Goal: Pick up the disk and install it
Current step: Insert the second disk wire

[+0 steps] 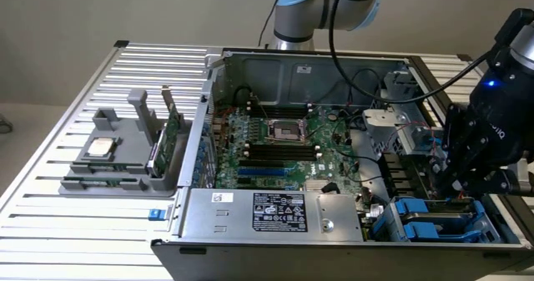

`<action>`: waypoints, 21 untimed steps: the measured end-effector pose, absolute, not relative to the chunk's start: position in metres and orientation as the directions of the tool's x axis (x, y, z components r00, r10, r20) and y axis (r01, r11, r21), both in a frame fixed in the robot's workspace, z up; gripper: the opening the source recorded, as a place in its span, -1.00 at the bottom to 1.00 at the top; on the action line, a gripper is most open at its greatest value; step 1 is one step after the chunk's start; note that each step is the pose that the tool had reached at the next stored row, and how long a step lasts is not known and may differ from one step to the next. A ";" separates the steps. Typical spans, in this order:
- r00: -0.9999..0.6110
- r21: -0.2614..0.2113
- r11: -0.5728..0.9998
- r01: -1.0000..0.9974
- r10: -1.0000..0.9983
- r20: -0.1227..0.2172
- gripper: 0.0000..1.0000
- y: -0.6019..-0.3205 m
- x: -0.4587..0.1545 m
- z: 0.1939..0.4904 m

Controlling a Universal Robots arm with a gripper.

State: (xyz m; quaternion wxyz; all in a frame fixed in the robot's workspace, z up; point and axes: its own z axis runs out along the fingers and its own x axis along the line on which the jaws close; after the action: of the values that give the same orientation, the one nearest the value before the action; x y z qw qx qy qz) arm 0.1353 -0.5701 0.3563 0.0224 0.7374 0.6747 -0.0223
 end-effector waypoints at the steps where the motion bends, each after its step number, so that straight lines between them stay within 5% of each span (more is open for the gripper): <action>1: 0.088 0.002 -0.088 0.996 0.995 -0.054 -0.67 -0.573 0.135 0.356; 14: 0.075 -0.007 -0.075 0.997 0.996 0.057 -0.67 -0.590 0.132 0.346; 21: 0.041 0.021 -0.042 0.999 0.997 0.066 -0.67 -0.591 0.132 0.345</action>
State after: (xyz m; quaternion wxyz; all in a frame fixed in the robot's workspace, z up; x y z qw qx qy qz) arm 0.1318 -0.5914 0.3452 -0.0154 0.7213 0.6918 0.0312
